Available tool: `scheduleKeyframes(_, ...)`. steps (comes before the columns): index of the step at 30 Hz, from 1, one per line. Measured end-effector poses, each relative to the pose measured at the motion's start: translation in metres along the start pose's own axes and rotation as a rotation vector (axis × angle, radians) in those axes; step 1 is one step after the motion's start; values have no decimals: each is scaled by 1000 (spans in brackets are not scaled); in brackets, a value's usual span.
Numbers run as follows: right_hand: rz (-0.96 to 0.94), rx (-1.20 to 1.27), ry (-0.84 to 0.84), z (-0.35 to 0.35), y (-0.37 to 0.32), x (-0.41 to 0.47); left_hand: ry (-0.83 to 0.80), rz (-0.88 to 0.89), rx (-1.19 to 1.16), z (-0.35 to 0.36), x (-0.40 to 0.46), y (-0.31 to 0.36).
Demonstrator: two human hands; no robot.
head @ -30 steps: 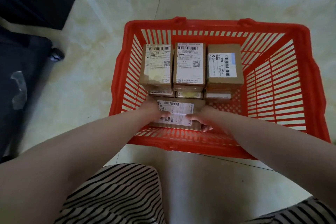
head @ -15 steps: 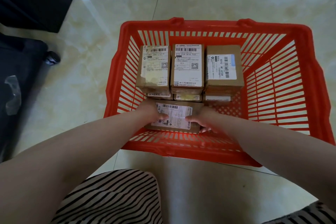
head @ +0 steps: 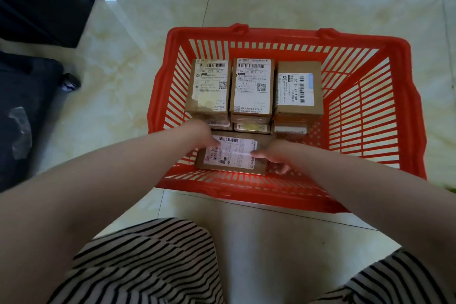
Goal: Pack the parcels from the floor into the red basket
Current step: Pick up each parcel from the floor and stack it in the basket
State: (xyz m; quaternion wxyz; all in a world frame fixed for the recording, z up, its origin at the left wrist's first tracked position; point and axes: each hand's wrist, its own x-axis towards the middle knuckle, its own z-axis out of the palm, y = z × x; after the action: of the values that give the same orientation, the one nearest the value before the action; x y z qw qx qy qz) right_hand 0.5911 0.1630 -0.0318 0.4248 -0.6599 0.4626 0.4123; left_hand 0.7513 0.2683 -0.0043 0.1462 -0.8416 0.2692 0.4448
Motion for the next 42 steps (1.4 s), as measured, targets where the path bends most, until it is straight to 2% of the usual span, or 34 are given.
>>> scheduleKeyframes(3, 3, -95, 35, -8, -6, -36, -96, -119, -151, -28, -34, 4)
scheduleKeyframes(6, -85, -53, 101, -21, -9, -87, -30, -43, -251, -54, -89, 14)
scheduleKeyframes(7, -118, 36, 105, -26, -7, -109, 6, -19, -359, -64, -110, 18)
scheduleKeyframes(10, -141, 438, 97, -41, -4, -162, -42, 43, -626, -80, -164, 36)
scheduleKeyframes(17, -95, 1089, 176, -83, 61, -356, 118, 208, -842, -110, -344, 108)
scheduleKeyframes(21, -42, 1333, 282, -104, 134, -435, 40, 289, -819, -113, -419, 176)
scheduleKeyframes(26, 59, 1587, 434, -133, 261, -506, -9, 387, -804, -85, -480, 295)
scheduleKeyframes(35, 188, 1747, 674, -180, 496, -606, -237, 478, -620, -4, -575, 499)
scheduleKeyframes(42, 281, 1908, 741, -219, 586, -626, -250, 501, -548, 13, -617, 596)
